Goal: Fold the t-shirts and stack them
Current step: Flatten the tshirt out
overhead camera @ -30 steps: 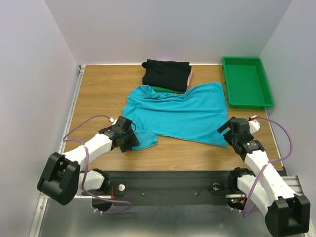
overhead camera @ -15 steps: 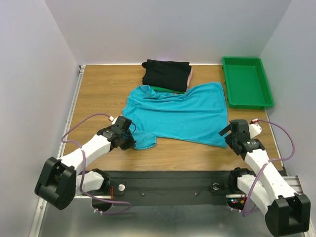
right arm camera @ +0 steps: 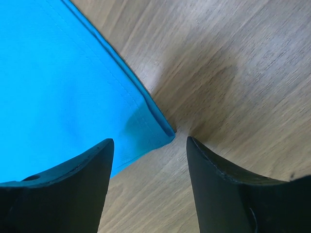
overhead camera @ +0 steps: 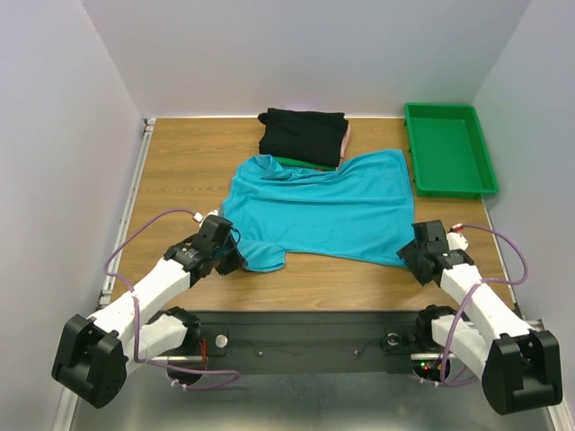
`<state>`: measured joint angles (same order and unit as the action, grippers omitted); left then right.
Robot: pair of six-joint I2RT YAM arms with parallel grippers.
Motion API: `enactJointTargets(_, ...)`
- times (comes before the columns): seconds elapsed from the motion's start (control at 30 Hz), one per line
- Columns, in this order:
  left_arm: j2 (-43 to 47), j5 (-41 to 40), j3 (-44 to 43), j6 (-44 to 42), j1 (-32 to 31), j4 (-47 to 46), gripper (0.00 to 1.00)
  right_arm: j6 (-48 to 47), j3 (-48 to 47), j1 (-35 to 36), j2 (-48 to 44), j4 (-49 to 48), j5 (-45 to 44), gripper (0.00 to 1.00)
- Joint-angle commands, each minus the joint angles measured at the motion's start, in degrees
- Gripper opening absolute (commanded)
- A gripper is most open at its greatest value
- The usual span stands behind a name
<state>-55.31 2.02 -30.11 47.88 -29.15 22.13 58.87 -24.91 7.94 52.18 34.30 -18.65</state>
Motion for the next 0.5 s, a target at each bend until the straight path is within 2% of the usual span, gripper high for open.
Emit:
enactJointTargets(0.0,1.1,0.7,1.2,0.3,-0.1,0.1,0.00,1.8,1.0,-0.1,0.8,-2.3,-0.1,0.66)
enactJointTargets(0.1,1.2,0.8,1.4,0.6,-0.1,-0.6,0.00,1.9,1.1,0.0,3.8,-4.7,1.4,0.64)
enactJointTargets(0.23,1.3,1.1,0.8,0.5,-0.1,-0.6,0.00,-0.7,1.1,0.0,7.4,-7.9,4.1,0.43)
enactJointTargets(0.27,1.3,1.2,0.6,0.3,-0.1,-0.4,0.00,-1.4,0.2,0.0,8.0,-7.9,4.4,0.32)
enactJointTargets(0.33,1.6,2.1,0.1,0.0,-0.1,0.7,0.00,-4.8,-0.9,0.0,7.9,-7.8,7.0,0.19)
enactJointTargets(0.37,1.8,2.3,-0.7,-0.1,-0.1,2.2,0.00,-5.8,-1.8,0.0,6.5,-7.2,9.1,0.08)
enactJointTargets(0.4,2.0,2.8,-1.2,-0.1,-0.1,3.2,0.00,-6.7,-2.2,0.0,5.3,-6.5,9.9,0.02)
enactJointTargets(0.47,2.9,5.1,-2.8,-1.0,-0.1,5.1,0.00,-7.8,-2.9,0.0,0.8,-4.3,10.0,0.01)
